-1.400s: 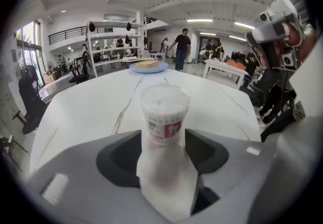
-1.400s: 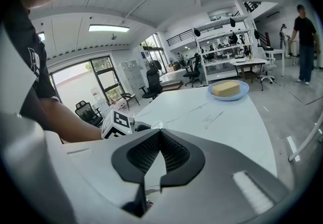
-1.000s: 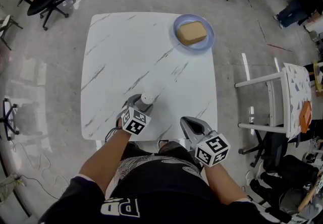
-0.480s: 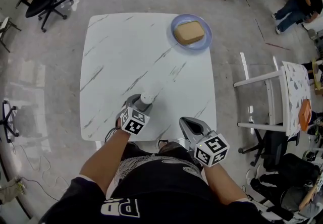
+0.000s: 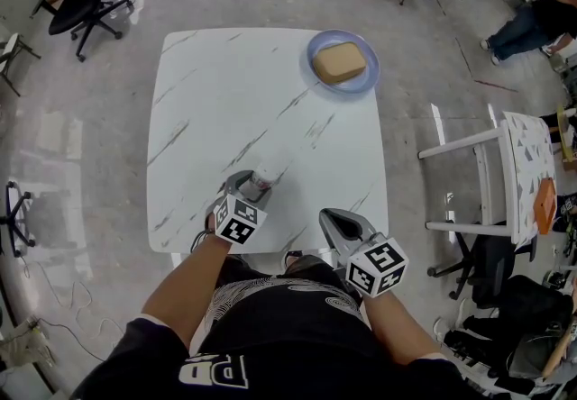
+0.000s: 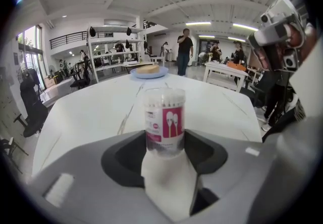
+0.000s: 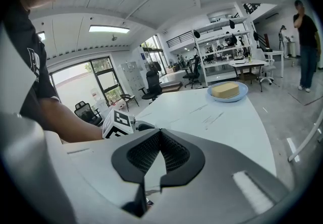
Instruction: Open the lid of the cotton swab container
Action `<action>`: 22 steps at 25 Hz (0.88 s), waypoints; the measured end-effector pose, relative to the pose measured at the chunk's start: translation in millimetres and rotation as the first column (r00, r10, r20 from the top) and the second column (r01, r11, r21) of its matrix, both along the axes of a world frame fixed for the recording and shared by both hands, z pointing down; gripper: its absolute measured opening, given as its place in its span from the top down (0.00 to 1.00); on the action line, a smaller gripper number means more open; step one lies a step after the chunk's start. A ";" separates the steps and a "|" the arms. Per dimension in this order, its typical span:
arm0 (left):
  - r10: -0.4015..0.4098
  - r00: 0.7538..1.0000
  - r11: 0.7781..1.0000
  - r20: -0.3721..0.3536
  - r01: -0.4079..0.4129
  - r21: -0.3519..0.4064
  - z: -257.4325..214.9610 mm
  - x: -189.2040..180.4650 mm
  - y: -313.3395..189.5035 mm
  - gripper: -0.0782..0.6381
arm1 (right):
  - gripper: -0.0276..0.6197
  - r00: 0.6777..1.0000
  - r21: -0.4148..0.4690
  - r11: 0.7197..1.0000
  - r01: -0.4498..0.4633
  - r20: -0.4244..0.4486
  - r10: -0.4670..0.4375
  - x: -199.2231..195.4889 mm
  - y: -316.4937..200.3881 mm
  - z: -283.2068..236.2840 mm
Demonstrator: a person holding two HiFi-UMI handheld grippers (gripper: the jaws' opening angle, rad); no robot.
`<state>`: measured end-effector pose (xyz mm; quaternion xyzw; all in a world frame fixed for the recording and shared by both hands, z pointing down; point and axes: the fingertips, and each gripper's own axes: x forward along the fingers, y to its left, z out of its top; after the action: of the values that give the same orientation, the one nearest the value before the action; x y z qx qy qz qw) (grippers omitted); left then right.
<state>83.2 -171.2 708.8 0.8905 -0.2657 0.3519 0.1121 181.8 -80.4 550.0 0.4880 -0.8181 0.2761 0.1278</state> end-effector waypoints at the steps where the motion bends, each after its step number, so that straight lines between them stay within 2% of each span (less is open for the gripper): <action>1: -0.003 1.000 1.000 -0.004 0.003 0.002 -2.3 -0.5 -0.3 0.49 | 0.96 1.000 0.002 1.000 -0.001 0.000 0.001 0.6 -0.1 -0.7; 7: -0.011 0.999 1.000 -0.047 0.011 0.011 -24.7 -8.1 -8.3 0.49 | 0.96 1.000 0.023 1.000 -0.010 -0.003 0.010 -1.5 -8.2 -7.8; 12: 0.001 0.995 0.999 -0.103 0.004 0.050 -54.7 -10.9 -19.4 0.49 | 0.96 1.000 0.044 0.999 -0.016 -0.007 0.016 -3.3 -15.9 -14.8; 22: 0.124 0.967 0.987 -0.225 -0.096 0.131 -133.9 -18.1 -13.4 0.49 | 0.96 0.999 0.093 0.995 -0.036 -0.006 0.037 -3.5 -23.1 -32.9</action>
<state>65.1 -184.6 574.9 0.9440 -0.2215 0.2346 0.0693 178.3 -103.5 517.1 0.5094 -0.8205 0.2381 0.1029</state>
